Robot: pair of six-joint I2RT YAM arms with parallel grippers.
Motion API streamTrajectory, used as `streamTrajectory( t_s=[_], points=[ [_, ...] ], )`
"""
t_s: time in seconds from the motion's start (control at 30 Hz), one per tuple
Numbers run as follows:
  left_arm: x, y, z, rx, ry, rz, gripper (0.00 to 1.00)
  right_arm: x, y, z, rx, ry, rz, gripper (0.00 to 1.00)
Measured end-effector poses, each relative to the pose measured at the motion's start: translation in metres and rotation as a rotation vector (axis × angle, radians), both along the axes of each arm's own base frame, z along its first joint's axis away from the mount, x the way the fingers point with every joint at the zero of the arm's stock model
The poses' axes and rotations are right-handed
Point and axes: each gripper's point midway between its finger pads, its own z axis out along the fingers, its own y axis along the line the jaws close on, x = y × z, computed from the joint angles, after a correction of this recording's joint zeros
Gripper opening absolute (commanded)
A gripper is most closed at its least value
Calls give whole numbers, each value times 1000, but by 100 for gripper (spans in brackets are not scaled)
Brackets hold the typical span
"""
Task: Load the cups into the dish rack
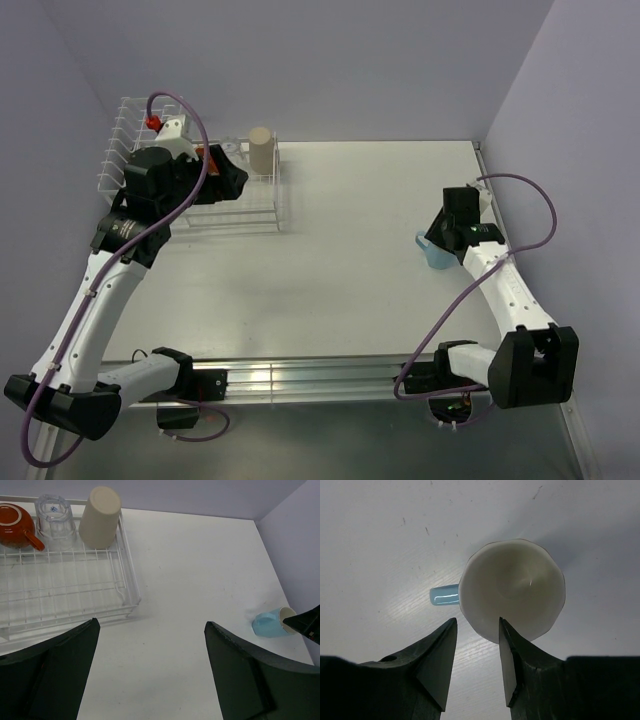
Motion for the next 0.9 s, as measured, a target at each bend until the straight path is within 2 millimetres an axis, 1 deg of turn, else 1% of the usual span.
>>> streamTrajectory(
  t_s=[0.43,0.6,0.9],
  points=[
    [4,-6,-10,4,31,-24,94,-2,3,-9,-5,33,46,48],
    [6,-10,-15,4,48,-43,94,-2,3,-18,-10,64,51,47],
    [9,-14,-23,8,69,-59,95,-1,4,-23,-19,82,62,45]
  ],
)
